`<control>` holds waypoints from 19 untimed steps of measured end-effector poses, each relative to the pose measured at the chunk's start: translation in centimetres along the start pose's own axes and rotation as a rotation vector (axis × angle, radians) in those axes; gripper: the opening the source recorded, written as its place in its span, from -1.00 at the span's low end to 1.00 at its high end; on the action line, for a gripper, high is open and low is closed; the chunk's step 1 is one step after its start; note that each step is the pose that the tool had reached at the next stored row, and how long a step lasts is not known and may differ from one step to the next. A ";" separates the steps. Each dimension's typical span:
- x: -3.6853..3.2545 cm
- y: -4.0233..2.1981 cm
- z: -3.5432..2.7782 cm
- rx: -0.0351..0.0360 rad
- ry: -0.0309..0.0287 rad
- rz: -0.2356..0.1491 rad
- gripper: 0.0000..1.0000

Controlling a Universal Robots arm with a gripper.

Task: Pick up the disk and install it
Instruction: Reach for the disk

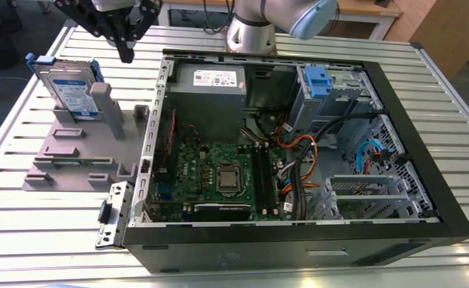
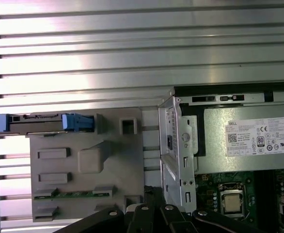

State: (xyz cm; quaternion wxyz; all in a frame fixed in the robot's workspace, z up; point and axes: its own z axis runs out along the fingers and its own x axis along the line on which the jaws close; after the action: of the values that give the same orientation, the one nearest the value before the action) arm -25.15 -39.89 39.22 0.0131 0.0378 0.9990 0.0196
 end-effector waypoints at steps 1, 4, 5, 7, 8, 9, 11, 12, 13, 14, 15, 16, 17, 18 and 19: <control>0.02 0.00 0.00 0.0000 0.0000 0.000 -0.79; 0.10 -0.01 0.00 0.0001 0.0000 0.000 -0.79; 0.12 -0.01 0.00 0.0002 0.0000 0.000 -0.79; 0.16 -0.01 0.00 0.0002 0.0000 0.000 -0.79; 0.19 -0.01 0.00 0.0002 0.0000 0.000 -0.79; 0.21 -0.02 0.00 0.0003 -0.0001 0.000 -0.79; 0.25 -0.02 0.00 0.0004 0.0000 0.000 -0.79; 0.28 -0.02 0.00 0.0003 0.0000 0.000 -0.79; 0.30 -0.02 0.00 0.0004 0.0000 0.000 -0.79; 0.32 -0.02 0.00 0.0005 -0.0001 0.000 -0.79; 0.35 -0.03 0.00 0.0005 -0.0001 0.000 -0.79; 0.37 -0.03 0.00 0.0005 -0.0001 0.000 -0.79; 0.39 -0.03 0.00 0.0005 -0.0001 0.000 -0.79; 0.41 -0.03 0.00 0.0006 -0.0001 0.000 -0.79; 0.44 -0.03 0.00 0.0006 0.0000 0.000 -0.79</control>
State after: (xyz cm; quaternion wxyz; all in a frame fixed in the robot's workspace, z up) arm -25.59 -39.89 39.21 0.0131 0.0378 0.9990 0.0193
